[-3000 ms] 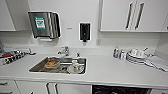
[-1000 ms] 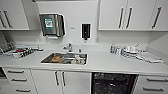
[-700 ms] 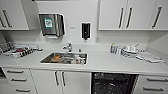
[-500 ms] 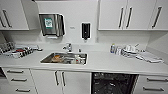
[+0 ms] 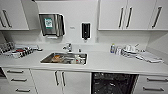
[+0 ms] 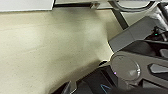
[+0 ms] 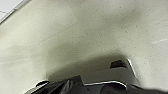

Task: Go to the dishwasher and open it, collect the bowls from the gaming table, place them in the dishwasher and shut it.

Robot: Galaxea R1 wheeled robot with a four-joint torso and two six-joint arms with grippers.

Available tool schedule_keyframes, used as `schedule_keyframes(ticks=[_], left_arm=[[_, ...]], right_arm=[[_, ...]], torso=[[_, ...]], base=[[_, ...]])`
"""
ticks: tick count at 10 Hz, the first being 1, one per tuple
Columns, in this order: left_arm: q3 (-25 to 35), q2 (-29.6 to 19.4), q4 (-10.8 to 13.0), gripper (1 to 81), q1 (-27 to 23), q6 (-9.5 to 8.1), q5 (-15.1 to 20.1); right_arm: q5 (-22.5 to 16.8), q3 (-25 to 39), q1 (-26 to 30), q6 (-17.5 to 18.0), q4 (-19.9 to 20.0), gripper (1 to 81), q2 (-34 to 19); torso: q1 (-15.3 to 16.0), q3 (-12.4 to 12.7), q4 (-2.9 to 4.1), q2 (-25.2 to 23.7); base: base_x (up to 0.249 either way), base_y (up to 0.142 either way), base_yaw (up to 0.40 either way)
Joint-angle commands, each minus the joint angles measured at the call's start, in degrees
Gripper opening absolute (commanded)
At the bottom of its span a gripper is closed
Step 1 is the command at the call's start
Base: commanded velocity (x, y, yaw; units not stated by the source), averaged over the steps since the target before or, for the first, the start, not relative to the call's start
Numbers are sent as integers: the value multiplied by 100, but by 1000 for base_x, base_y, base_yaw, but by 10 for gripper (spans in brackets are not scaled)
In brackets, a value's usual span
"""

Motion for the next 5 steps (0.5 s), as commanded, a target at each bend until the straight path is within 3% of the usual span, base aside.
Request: schedule_keyframes(ticks=[1,5], left_arm=[[-1639,1427,94,811,1178,114,-1381],[-3090,2385,94,811,1942,123,-2068]], right_arm=[[96,-604,-49,-863,-93,811,435],[623,-2070,-471,-1136,-119,811,1348]], torso=[[0,0,0,0],[0,0,0,0]], base=[[0,0,0],[0,0,0]])
